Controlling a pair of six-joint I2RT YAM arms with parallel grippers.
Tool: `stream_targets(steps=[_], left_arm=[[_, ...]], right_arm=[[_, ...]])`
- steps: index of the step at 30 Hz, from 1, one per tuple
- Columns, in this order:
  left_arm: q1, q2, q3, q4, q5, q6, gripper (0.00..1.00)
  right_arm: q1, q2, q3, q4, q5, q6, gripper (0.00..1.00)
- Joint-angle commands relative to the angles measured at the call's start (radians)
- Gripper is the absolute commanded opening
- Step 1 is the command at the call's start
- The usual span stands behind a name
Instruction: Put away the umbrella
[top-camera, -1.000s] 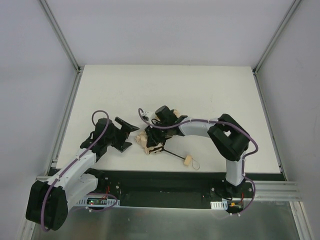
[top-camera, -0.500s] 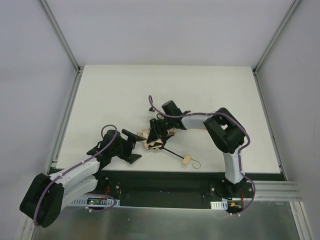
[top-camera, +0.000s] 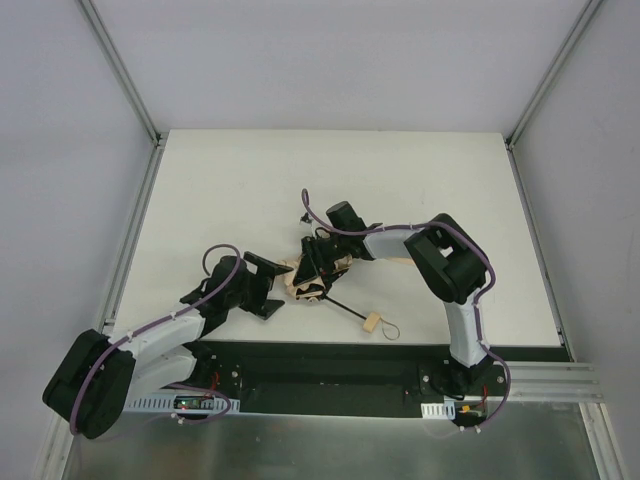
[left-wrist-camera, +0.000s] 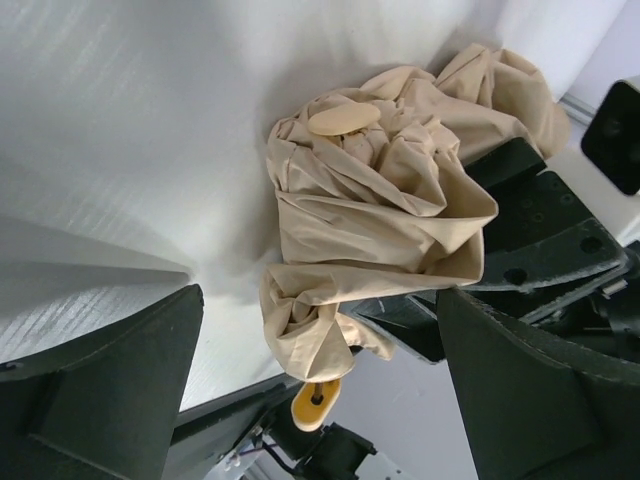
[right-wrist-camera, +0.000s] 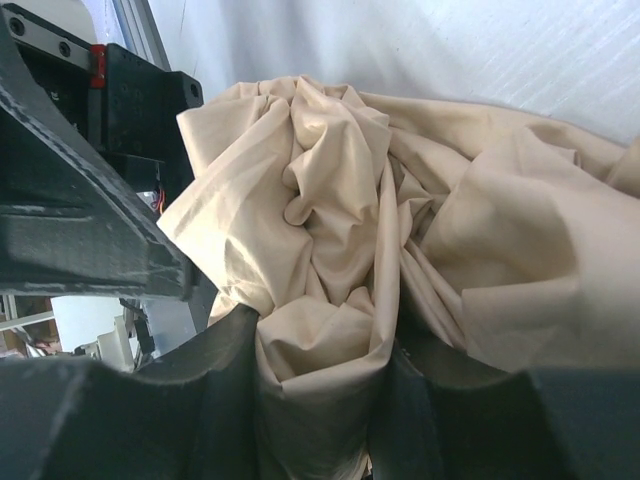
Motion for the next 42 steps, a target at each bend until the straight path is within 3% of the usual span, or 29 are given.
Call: stream_targets(steps=[1,6,10,15,16,20,24,26,29,33,37,42], left_arm=[[-0.007,-0.036,-0.025,-0.044,-0.064,-0.059,0.98],[-0.007,0.066,-0.002,-0.010,-0.052,-0.040,0.99],[-0.007,0.166,-0.005,0.108,-0.084,-0.054,0.99],[-0.007,0.315,0.081,0.118,-0.073,0.032,0.95],[-0.006,0.353,0.082,0.140,-0.067,0.030,0.90],[-0.004,0.470,0.004,0.364,-0.076,0.003,0.56],[-0.004,0.481,0.015,0.432,-0.067,0.054,0.23],[-0.004,0.459,0.047,0.365,-0.064,0.088,0.07],[-0.006,0.401,0.088,0.227,-0.056,0.107,0.00],[-0.016,0.285,0.159,-0.076,-0.091,0.095,0.00],[-0.019,0.205,0.171,-0.243,-0.114,-0.006,0.00],[-0.019,0.211,0.208,-0.359,-0.087,-0.039,0.00]], right_arm=[[0.006,0.072,-0.035,-0.092,0.049,0.002,0.00],[0.006,0.069,-0.038,-0.040,0.012,0.017,0.00],[0.001,0.073,-0.052,-0.009,-0.030,0.012,0.00],[0.001,0.052,-0.095,0.058,-0.090,-0.008,0.00],[0.000,0.040,-0.102,0.062,-0.100,-0.024,0.00],[-0.002,0.003,-0.118,0.043,-0.112,-0.099,0.00],[0.001,0.003,-0.037,-0.145,-0.040,-0.230,0.00],[0.007,-0.026,-0.008,-0.249,0.061,-0.285,0.04],[0.032,-0.140,-0.038,-0.305,0.263,-0.333,0.37],[0.136,-0.305,-0.101,-0.314,0.538,-0.440,0.68],[0.276,-0.307,-0.057,-0.343,0.808,-0.474,0.76],[0.409,-0.202,0.041,-0.378,1.148,-0.474,0.76]])
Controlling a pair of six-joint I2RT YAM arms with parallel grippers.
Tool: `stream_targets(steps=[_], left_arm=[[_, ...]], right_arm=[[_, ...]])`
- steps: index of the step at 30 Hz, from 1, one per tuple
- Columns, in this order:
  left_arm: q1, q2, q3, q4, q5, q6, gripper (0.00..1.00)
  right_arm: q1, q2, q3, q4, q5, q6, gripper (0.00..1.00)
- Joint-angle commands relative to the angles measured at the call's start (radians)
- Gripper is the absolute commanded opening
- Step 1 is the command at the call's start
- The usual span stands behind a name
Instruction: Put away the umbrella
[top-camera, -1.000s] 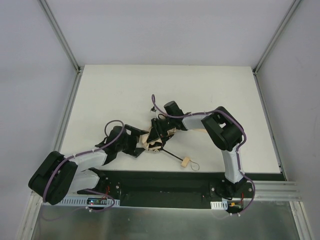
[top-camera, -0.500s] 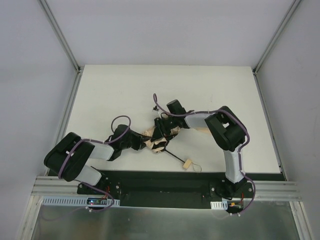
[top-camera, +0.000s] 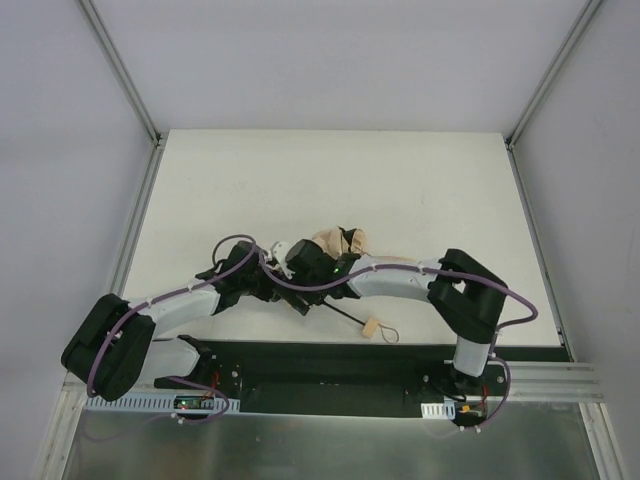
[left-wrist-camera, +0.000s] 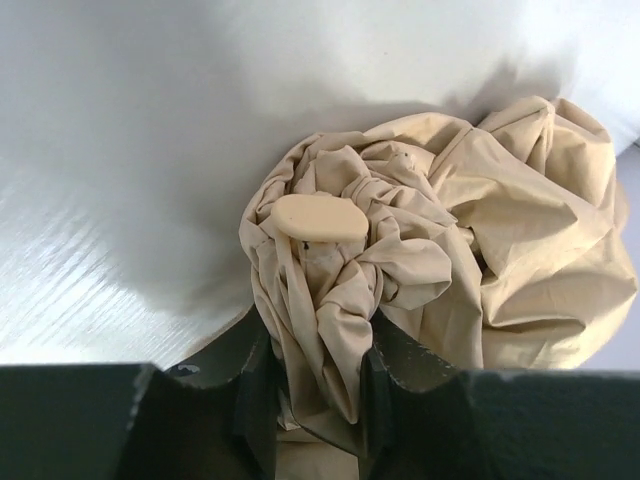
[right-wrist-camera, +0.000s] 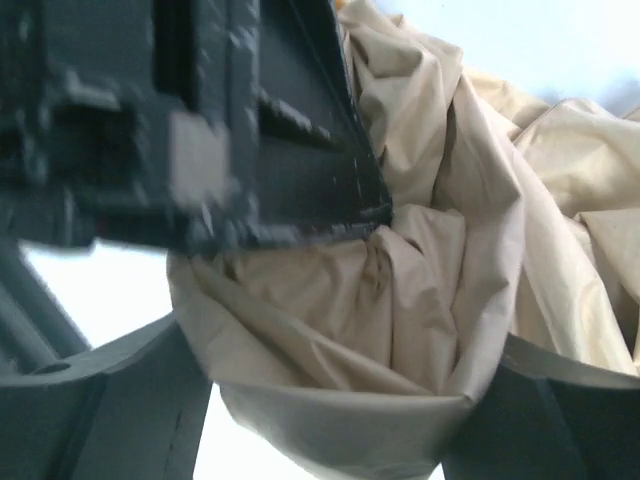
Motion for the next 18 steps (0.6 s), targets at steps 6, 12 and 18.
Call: stream_targets(steps=[6,12,18], left_arm=[[0.000,0.022,0.092,-0.320,-0.008,-0.069,0.00],[0.000,-0.010,0.085,-0.332,0.010,-0.098,0.00],[0.020,-0.078,0.043,-0.320,-0.014,-0.040,0.37]], right_arm=[[0.111,0.166,0.080,-0.019,0.475,0.001,0.55],[0.078,0.207,0.031,0.005,0.399,0.040,0.15],[-0.023,0.161,-0.113,0.116,0.068,0.099,0.00]])
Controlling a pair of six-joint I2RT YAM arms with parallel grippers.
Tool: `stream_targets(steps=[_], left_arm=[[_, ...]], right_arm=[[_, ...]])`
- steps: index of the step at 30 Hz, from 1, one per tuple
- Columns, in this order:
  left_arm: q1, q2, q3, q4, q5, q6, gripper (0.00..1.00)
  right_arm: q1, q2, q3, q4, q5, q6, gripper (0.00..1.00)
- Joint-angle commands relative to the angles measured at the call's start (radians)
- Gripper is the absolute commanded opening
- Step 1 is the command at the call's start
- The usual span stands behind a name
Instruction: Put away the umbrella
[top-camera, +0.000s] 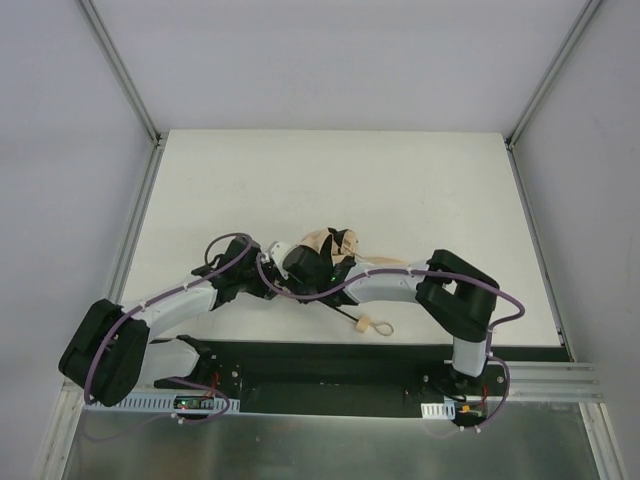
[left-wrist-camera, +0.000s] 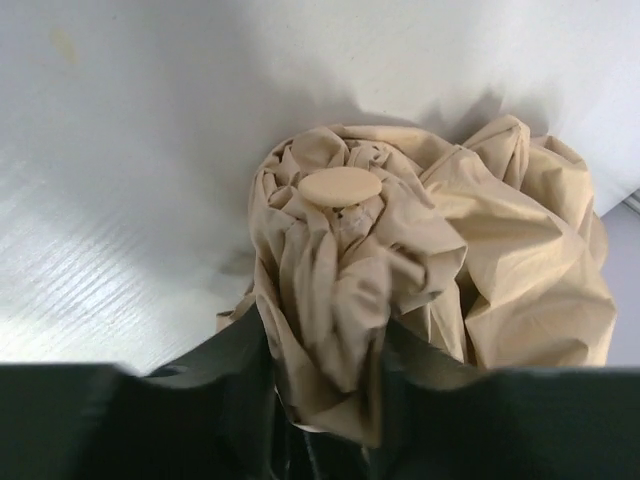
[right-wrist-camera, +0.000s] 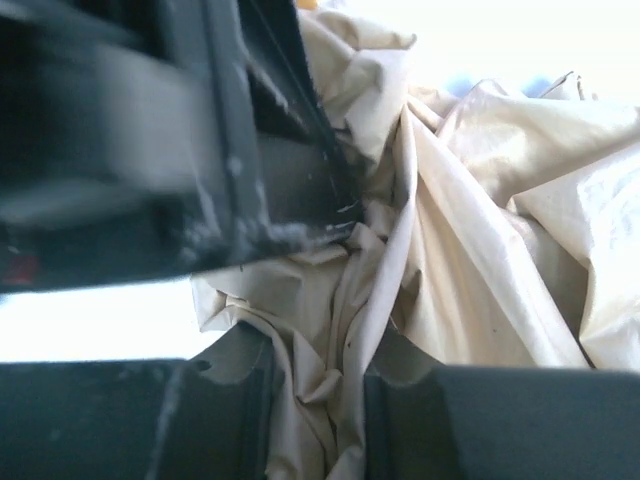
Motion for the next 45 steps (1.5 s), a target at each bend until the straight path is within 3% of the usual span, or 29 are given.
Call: stream_targets(steps=[1,5,6,11,17,26,33,35,41,45], left_arm=[[0.003,-0.090,-0.041,-0.142,0.005,0.028,0.54],[0.029,-0.234,-0.126,-0.112,-0.043,0.076,0.94],[0.038,-0.283,-0.159,-0.087,-0.038,0.071,0.99],[0.049,-0.357,-0.288,0.117,-0.004,0.030,0.99],[0.049,-0.229,-0.268,0.264,0.029,0.054,0.99],[0.049,-0.006,-0.173,0.203,0.019,0.185,0.98],[0.052,0.101,-0.122,0.191,-0.015,0.314,0.81],[0.052,0.135,-0.111,0.226,-0.010,0.340,0.68],[0.052,0.186,-0.088,0.261,0.029,0.355,0.07],[0.052,0.166,-0.104,0.240,0.028,0.334,0.00]], right_arm=[[-0.131,0.056,-0.140,0.023,-0.283,0.121,0.00],[-0.206,0.077,-0.169,0.083,-0.588,0.178,0.00],[-0.216,0.088,-0.166,0.086,-0.636,0.190,0.00],[-0.274,0.128,-0.170,0.152,-0.842,0.305,0.00],[-0.312,0.200,-0.124,0.168,-0.997,0.408,0.00],[-0.378,0.281,-0.128,0.312,-1.187,0.557,0.00],[-0.411,0.313,-0.074,0.314,-1.308,0.568,0.00],[-0.415,0.329,-0.056,0.312,-1.321,0.580,0.00],[-0.417,0.311,-0.021,0.277,-1.275,0.589,0.01],[-0.415,0.205,0.011,0.069,-1.125,0.477,0.20]])
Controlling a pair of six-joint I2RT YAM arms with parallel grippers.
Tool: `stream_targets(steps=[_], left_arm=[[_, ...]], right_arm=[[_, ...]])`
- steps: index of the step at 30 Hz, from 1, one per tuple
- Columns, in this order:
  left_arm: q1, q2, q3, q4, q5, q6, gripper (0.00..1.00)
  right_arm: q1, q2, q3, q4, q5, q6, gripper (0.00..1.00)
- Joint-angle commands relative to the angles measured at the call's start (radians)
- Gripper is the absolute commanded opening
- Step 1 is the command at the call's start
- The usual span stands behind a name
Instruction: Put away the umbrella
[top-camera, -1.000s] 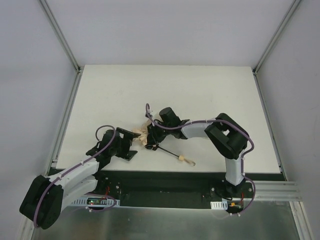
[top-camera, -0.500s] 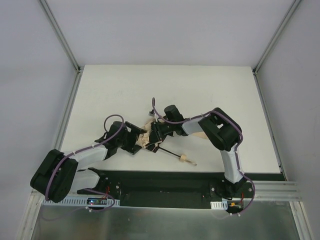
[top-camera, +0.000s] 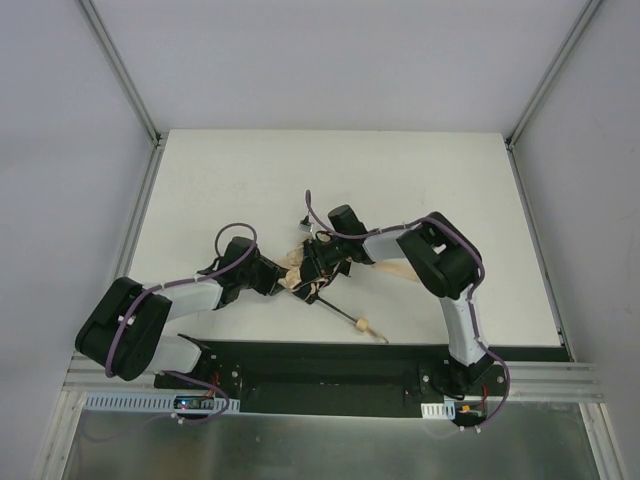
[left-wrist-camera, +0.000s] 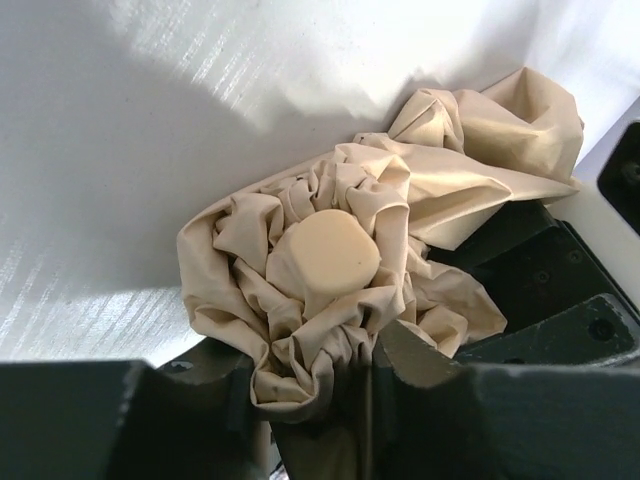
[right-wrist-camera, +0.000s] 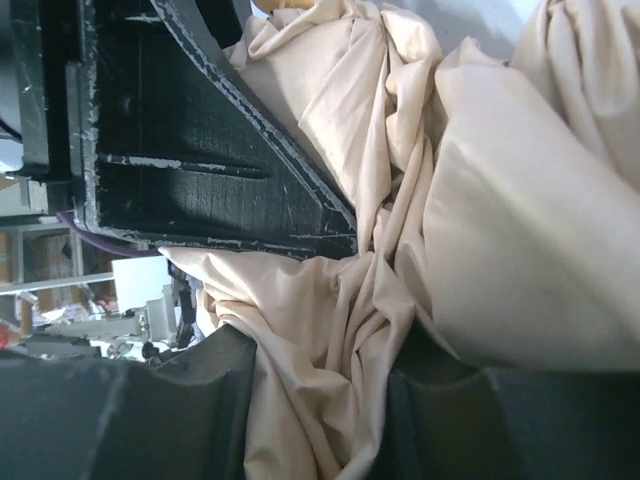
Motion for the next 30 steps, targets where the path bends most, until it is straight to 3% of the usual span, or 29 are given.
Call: stream_targets(steps=[1,3,5,6,7,14,17,25,28,30], left_arm=[[-0.007,0.019,-0.032,-0.102,-0.059,0.072,0.00],[-0.007,0.004,-0.038,-0.119,-0.059,0.049,0.00],[-0.007,-0.005,-0.034,-0.148,-0.063,0.036,0.00],[-0.007,-0.008,-0.029,-0.165,-0.061,0.026,0.00],[-0.007,-0.008,-0.024,-0.179,-0.058,0.019,0.00],[-0.007,0.007,0.020,-0.259,-0.036,-0.004,0.00],[-0.007,0.008,0.036,-0.308,-0.035,-0.023,0.00],[-0.007,0.033,0.098,-0.423,-0.007,-0.076,0.00],[-0.007,0.031,0.118,-0.464,0.011,-0.098,0.00],[-0.007,0.027,0.137,-0.495,0.014,-0.106,0.00]], right_arm=[[0.026,-0.085,0.022,-0.371,0.211,-0.121,0.28],[0.035,-0.156,0.036,-0.463,0.286,-0.192,0.37],[0.053,-0.229,0.059,-0.554,0.384,-0.269,0.55],[0.066,-0.252,0.088,-0.626,0.435,-0.333,0.76],[0.082,-0.277,0.111,-0.689,0.492,-0.377,0.82],[0.205,-0.345,0.183,-0.804,0.806,-0.528,0.83],[0.280,-0.317,0.214,-0.809,0.990,-0.582,0.82],[0.418,-0.185,0.292,-0.749,1.242,-0.629,0.79],[0.428,-0.141,0.254,-0.717,1.340,-0.611,0.71],[0.429,-0.139,0.197,-0.674,1.370,-0.602,0.57]])
